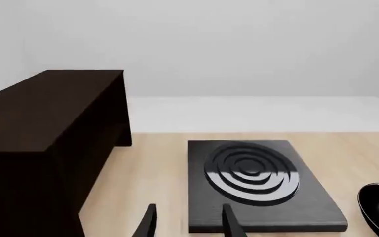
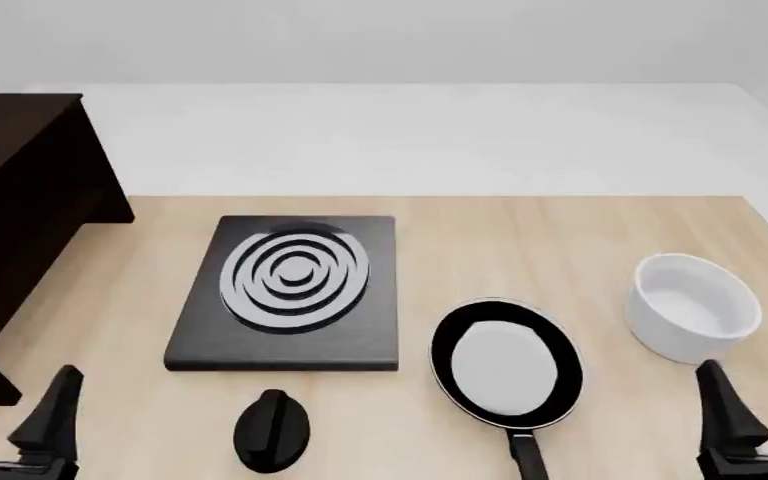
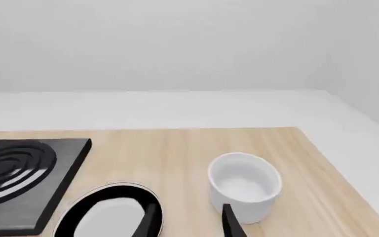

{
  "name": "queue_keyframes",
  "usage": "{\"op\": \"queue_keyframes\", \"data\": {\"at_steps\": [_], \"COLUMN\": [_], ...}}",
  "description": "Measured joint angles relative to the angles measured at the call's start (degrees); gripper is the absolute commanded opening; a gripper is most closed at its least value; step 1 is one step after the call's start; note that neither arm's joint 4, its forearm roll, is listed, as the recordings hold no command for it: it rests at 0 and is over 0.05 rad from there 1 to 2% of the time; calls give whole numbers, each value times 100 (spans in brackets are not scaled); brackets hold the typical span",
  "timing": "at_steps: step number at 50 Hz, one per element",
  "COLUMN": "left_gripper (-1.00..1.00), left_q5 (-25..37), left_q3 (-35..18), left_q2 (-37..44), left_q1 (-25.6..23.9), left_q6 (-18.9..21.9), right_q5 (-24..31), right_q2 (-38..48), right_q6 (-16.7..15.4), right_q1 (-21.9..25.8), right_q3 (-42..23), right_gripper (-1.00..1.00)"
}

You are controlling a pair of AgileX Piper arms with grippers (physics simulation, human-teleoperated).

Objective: Put the frying pan on the cabinet shelf.

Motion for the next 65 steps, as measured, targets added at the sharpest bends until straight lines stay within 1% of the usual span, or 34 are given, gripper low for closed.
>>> {"op": "queue_keyframes", "data": {"at_steps": [7, 12, 18, 27, 41, 45, 48, 51, 53, 57, 60, 65], "left_gripper": [100, 100, 100, 100, 100, 100, 100, 100, 100, 100, 100, 100], "left_q5": [12, 46, 137, 331, 594, 701, 780, 838, 866, 909, 902, 749], "left_q3": [-32, -68, -164, -355, -525, -600, -662, -723, -777, -949, -1069, -1137], "left_q2": [-67, -98, -121, -138, -139, -137, -133, -122, -82, 40, 156, 387], "left_q1": [-78, -165, -233, -295, -290, -271, -258, -267, -275, -288, -299, -342], "left_q6": [96, 206, 272, 275, 176, 152, 132, 123, 71, -17, -75, -137], "right_q5": [-83, -32, 168, 628, 1006, 1085, 1200, 1339, 1461, 1738, 1983, 2408], "right_q2": [-155, -215, -257, -263, 282, 504, 637, 749, 783, 859, 890, 949], "right_q6": [3, 16, 10, -17, -74, -203, -138, -169, -120, 33, 226, 359], "right_q1": [68, 90, 132, 254, 598, 752, 818, 928, 992, 1159, 1275, 1526], "right_q3": [72, 17, -238, -785, -1387, -1482, -1592, -1714, -1816, -1974, -2066, -2247], "right_gripper": [100, 100, 100, 100, 100, 100, 100, 100, 100, 100, 100, 100]}}
